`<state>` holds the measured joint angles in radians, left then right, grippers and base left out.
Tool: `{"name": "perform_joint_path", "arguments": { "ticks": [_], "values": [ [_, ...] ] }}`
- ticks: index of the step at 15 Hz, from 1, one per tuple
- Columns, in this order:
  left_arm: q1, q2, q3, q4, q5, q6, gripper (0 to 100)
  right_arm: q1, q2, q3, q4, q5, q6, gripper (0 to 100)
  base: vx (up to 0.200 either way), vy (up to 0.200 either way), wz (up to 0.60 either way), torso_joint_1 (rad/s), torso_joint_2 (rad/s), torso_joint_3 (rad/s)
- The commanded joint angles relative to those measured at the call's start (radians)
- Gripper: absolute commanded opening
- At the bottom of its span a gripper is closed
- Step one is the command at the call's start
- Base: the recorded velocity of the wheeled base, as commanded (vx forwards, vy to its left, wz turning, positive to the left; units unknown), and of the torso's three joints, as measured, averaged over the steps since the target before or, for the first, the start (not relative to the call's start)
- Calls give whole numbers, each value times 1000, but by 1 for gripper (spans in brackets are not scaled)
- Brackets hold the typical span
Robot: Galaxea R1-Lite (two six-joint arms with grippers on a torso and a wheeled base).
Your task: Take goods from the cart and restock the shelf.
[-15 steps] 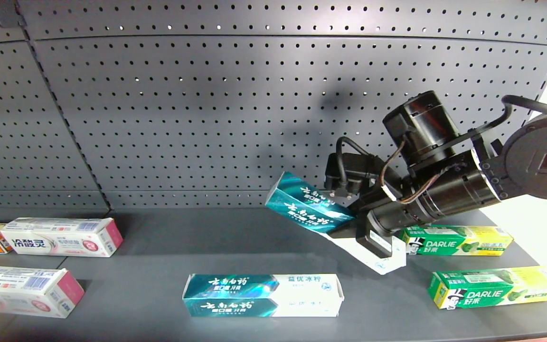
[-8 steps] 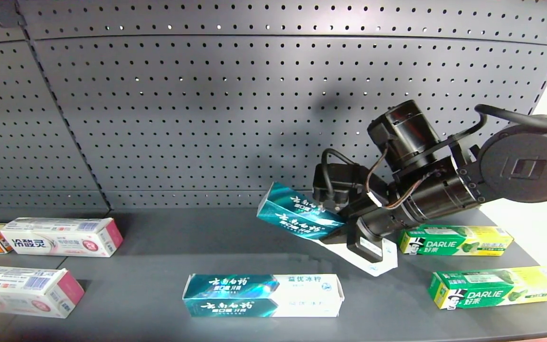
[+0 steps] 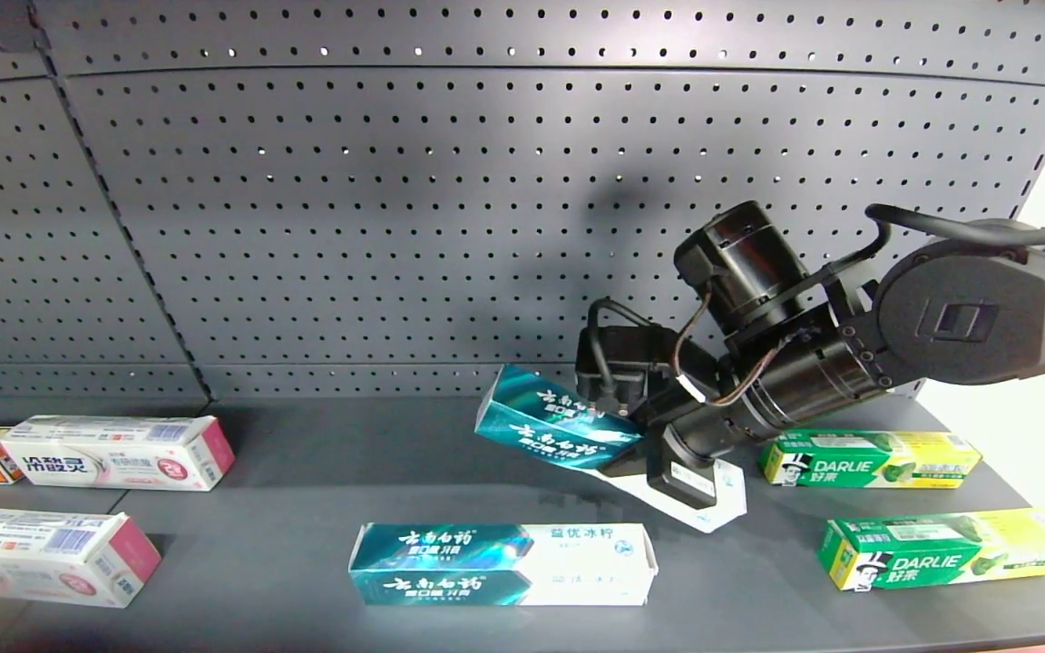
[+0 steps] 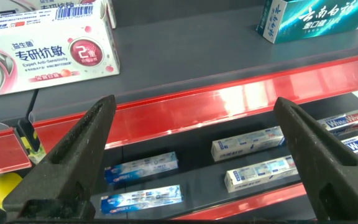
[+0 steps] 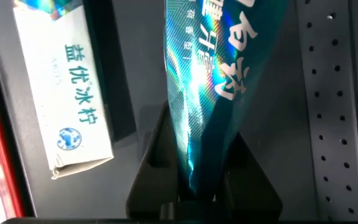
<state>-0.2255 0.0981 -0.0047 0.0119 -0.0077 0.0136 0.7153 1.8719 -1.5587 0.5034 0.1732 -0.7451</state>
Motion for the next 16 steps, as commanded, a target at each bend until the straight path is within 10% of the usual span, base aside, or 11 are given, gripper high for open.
{"name": "perform_joint_path", "arguments": {
  "ticks": [1, 16],
  "values": [
    [0, 2, 0, 0, 0, 0, 100, 1, 12, -20, 6, 0, -8, 0, 0, 0, 0, 0, 0, 0],
    [0, 2, 0, 0, 0, 0, 100, 6, 70, -115, 101, 0, -59, 0, 0, 0, 0, 0, 0, 0]
  ]
}}
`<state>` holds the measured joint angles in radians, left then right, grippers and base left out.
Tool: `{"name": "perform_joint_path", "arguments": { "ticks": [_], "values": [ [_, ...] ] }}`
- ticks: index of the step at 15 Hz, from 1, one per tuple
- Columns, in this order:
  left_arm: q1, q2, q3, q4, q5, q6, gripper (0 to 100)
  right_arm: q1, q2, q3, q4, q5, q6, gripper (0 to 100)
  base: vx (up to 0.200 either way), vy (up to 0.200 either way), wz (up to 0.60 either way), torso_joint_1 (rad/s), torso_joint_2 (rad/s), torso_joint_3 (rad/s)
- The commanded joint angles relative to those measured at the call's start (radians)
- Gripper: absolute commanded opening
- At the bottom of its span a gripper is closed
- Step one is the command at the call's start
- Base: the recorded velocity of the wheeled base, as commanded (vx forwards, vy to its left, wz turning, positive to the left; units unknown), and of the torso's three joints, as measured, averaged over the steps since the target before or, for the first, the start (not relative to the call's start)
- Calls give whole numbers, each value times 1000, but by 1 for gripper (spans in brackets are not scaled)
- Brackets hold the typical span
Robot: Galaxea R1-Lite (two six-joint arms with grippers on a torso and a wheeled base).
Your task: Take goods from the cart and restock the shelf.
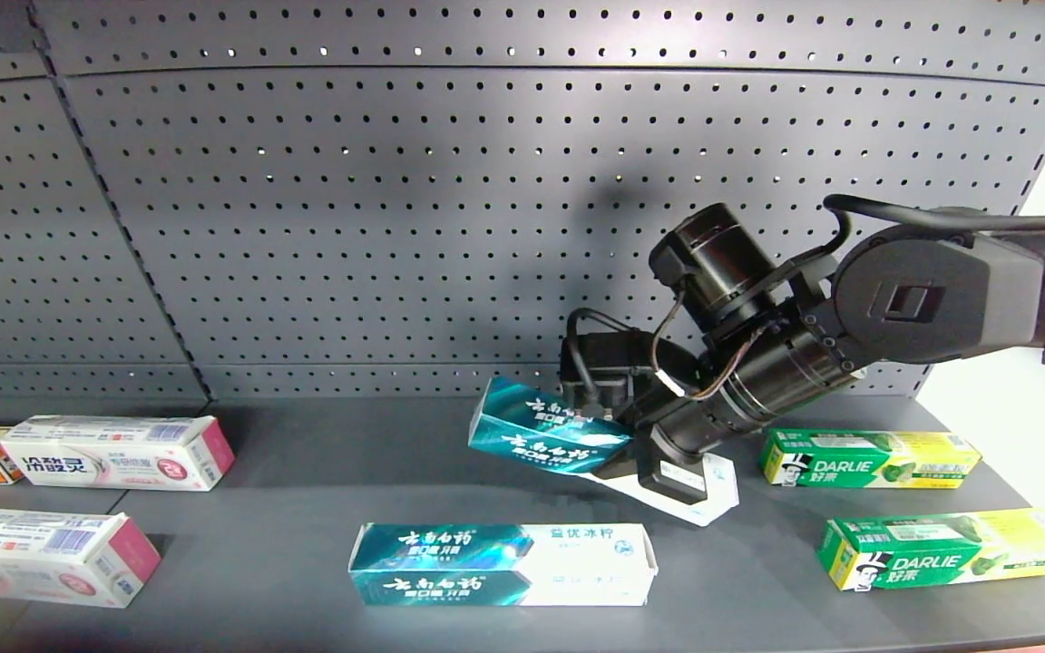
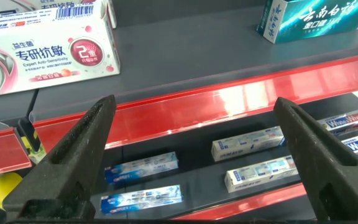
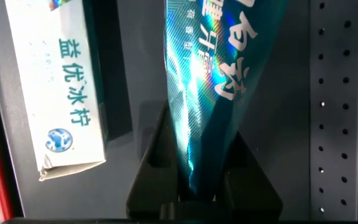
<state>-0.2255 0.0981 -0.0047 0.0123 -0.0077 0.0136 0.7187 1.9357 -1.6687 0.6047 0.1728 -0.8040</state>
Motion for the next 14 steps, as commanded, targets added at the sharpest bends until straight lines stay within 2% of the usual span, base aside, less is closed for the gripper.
{"name": "perform_joint_path", "arguments": {
  "ticks": [1, 6, 14],
  "values": [
    [0, 2, 0, 0, 0, 0, 100, 5, 15, -17, 14, 1, -7, 0, 0, 0, 0, 0, 0, 0],
    [0, 2, 0, 0, 0, 0, 100, 22, 55, -71, 41, -1, -7, 0, 0, 0, 0, 0, 0, 0],
    [0, 2, 0, 0, 0, 0, 100, 24, 63, -75, 40, 1, -7, 0, 0, 0, 0, 0, 0, 0]
  ]
}}
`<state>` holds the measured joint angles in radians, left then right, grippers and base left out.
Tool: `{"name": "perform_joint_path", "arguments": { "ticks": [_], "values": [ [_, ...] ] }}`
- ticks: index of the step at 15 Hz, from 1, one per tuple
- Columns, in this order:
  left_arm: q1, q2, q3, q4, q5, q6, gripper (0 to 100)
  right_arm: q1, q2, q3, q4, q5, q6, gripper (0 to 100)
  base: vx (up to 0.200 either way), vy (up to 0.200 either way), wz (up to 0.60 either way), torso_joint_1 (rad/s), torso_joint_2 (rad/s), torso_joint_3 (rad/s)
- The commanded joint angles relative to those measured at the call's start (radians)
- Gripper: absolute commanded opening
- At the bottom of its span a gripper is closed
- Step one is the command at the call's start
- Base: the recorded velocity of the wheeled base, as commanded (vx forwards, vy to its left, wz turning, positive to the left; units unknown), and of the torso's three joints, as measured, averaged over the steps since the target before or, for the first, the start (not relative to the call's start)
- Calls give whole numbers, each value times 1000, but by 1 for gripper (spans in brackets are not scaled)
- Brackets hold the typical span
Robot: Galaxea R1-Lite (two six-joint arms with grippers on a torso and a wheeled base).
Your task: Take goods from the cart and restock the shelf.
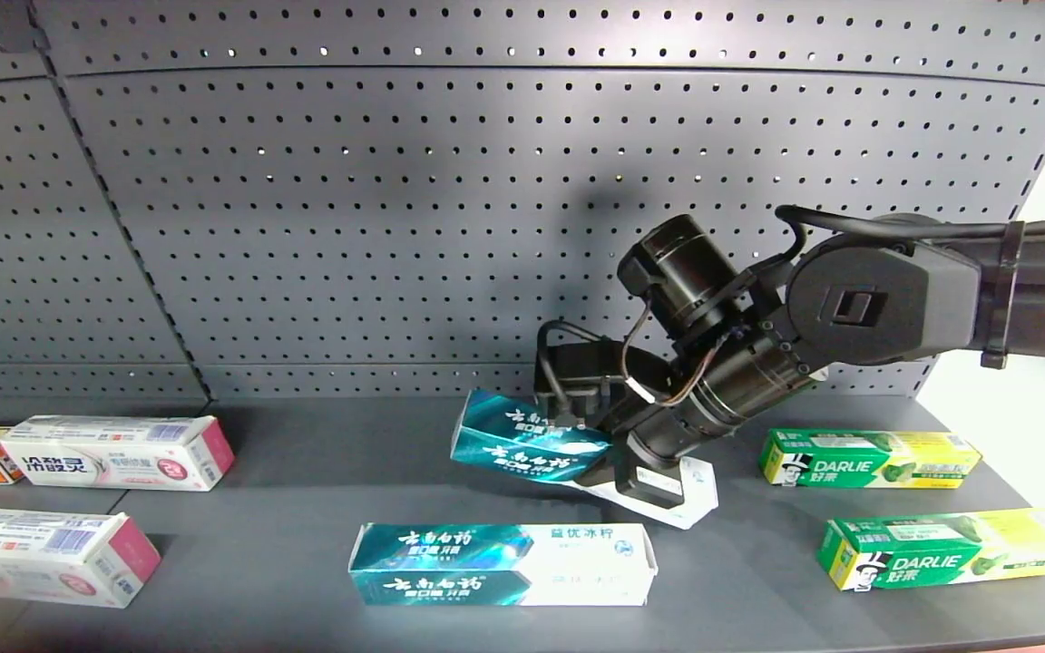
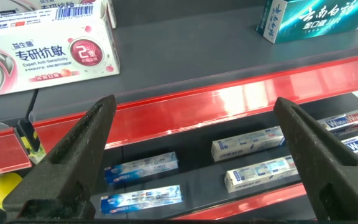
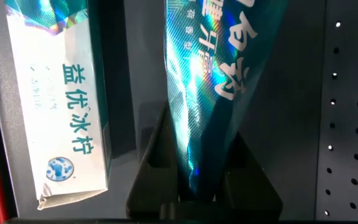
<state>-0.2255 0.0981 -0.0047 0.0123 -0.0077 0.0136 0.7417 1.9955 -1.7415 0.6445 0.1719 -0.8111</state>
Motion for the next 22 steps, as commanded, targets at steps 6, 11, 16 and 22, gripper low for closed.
{"name": "perform_joint_path", "arguments": {
  "ticks": [6, 11, 16, 22],
  "values": [
    [0, 2, 0, 0, 0, 0, 100, 15, 29, -21, 0, 0, -8, 0, 0, 0, 0, 0, 0, 0],
    [0, 2, 0, 0, 0, 0, 100, 18, 57, -41, -2, 0, -11, 0, 0, 0, 0, 0, 0, 0],
    [0, 2, 0, 0, 0, 0, 100, 19, 65, -46, -6, 0, -11, 0, 0, 0, 0, 0, 0, 0],
    [0, 2, 0, 0, 0, 0, 100, 25, 86, -56, -12, 0, -11, 0, 0, 0, 0, 0, 0, 0]
  ]
}}
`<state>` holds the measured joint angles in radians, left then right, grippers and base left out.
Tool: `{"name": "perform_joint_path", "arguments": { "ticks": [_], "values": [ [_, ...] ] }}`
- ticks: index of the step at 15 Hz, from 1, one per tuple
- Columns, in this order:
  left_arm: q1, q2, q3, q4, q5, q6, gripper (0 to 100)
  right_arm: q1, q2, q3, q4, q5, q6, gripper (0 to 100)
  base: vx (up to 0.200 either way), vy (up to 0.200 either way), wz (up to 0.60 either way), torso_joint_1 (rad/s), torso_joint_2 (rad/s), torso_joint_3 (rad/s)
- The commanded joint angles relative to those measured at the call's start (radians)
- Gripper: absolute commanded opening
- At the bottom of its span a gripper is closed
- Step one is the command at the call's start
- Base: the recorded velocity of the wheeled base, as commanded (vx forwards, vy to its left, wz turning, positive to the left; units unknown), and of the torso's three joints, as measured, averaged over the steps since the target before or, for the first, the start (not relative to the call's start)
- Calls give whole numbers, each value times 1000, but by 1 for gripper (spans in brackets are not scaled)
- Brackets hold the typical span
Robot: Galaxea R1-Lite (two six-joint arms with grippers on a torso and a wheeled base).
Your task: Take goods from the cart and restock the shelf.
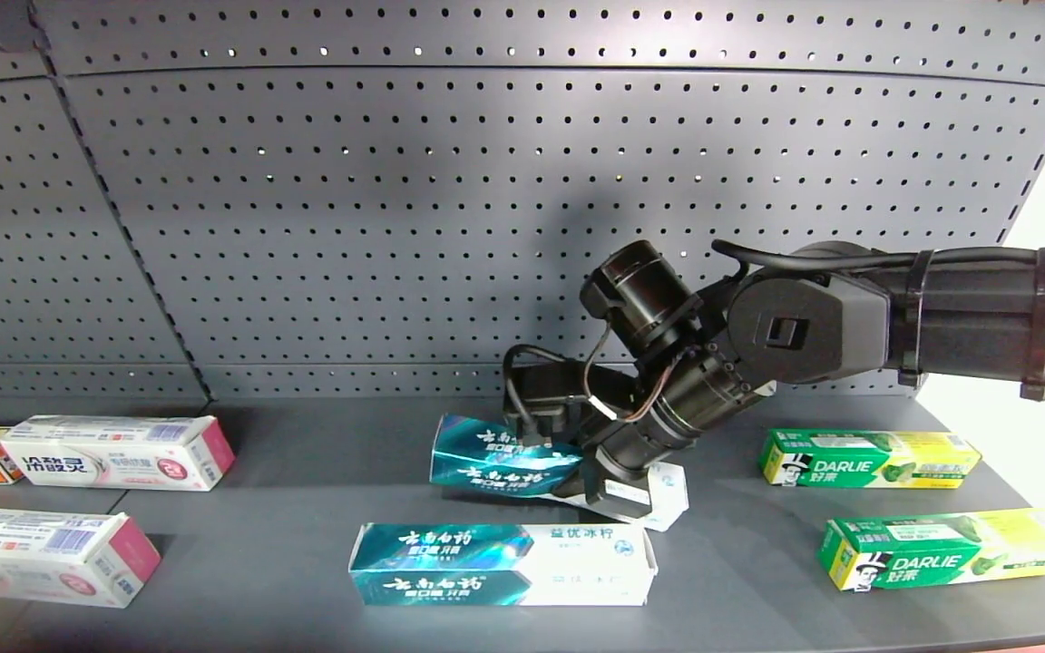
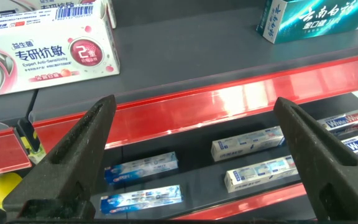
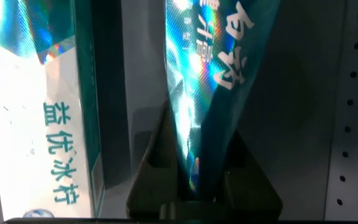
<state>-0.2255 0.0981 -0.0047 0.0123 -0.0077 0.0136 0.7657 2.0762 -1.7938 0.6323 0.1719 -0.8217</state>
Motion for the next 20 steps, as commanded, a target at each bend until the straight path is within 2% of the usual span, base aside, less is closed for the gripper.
{"name": "perform_joint_path", "arguments": {
  "ticks": [1, 5, 6, 20],
  "values": [
    [0, 2, 0, 0, 0, 0, 100, 0, 5, -6, 0, 0, -1, 0, 0, 0, 0, 0, 0, 0],
    [0, 2, 0, 0, 0, 0, 100, 0, 5, -4, 0, 0, -1, 0, 0, 0, 0, 0, 0, 0],
    [-1, 2, 0, 0, 0, 0, 100, 0, 5, -4, 1, -3, -1, 100, 0, 0, 0, 0, 0, 0],
    [0, 2, 0, 0, 0, 0, 100, -28, -7, 4, 0, -2, 1, 100, 0, 0, 0, 0, 0, 0]
  ]
}}
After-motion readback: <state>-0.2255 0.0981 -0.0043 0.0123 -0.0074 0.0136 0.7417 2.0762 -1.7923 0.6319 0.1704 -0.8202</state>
